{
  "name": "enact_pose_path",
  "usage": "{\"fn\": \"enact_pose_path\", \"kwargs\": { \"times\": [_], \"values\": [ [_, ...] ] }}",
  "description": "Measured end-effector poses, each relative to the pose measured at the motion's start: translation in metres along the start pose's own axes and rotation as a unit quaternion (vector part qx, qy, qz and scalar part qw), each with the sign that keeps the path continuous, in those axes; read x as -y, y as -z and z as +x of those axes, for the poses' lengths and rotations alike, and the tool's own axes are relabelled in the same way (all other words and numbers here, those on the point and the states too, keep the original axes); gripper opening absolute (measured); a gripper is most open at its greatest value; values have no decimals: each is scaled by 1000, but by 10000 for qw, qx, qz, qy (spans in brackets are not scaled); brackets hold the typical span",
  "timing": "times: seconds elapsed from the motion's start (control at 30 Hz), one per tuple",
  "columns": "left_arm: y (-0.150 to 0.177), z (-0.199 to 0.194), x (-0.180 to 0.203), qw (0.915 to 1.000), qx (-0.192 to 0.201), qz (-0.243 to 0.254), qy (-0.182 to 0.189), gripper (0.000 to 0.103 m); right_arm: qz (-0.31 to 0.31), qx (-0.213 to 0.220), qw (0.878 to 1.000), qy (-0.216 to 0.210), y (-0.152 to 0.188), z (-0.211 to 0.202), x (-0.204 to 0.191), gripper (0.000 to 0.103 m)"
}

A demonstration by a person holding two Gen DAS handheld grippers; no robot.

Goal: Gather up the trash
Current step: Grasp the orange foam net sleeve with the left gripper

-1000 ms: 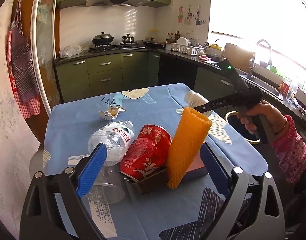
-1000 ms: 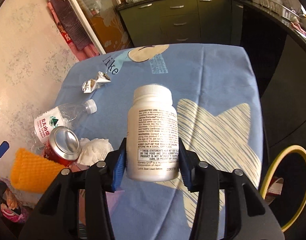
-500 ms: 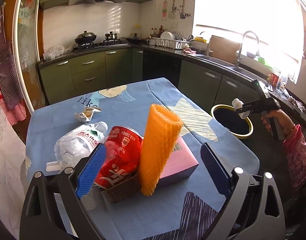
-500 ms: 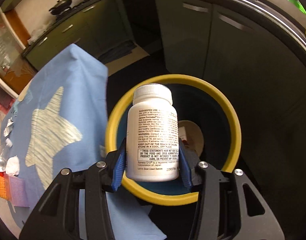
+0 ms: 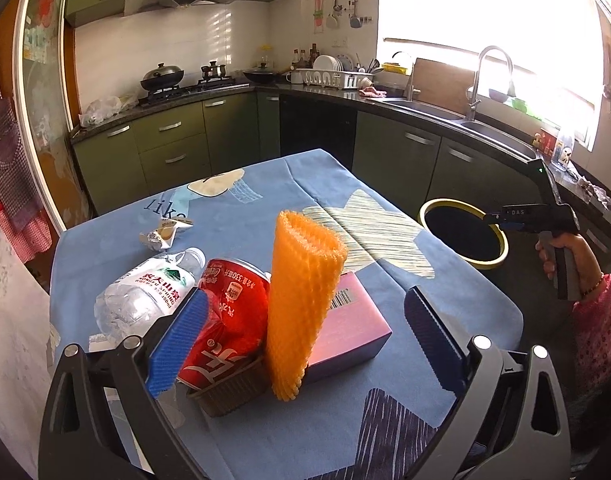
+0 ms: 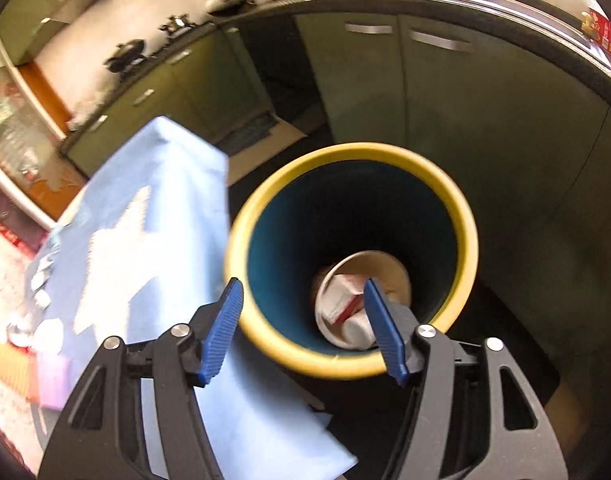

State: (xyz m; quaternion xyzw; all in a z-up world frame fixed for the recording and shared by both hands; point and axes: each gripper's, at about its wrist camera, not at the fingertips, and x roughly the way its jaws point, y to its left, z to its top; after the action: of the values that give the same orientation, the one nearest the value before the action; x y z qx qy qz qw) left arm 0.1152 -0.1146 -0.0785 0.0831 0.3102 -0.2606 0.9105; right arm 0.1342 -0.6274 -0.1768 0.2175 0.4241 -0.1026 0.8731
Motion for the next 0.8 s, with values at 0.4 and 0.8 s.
{"fn": "enact_pose_path", "kwargs": {
  "times": [0.4,0.8],
  "values": [
    [-7,34,5,9998,-164,79,105,84,-31,76,9986,-528,27,-20,-21,61],
    [-10,67,4,9986,-512,-43,113,31,-121,-123,9975,-682,33,-10,-33,61]
  ]
}}
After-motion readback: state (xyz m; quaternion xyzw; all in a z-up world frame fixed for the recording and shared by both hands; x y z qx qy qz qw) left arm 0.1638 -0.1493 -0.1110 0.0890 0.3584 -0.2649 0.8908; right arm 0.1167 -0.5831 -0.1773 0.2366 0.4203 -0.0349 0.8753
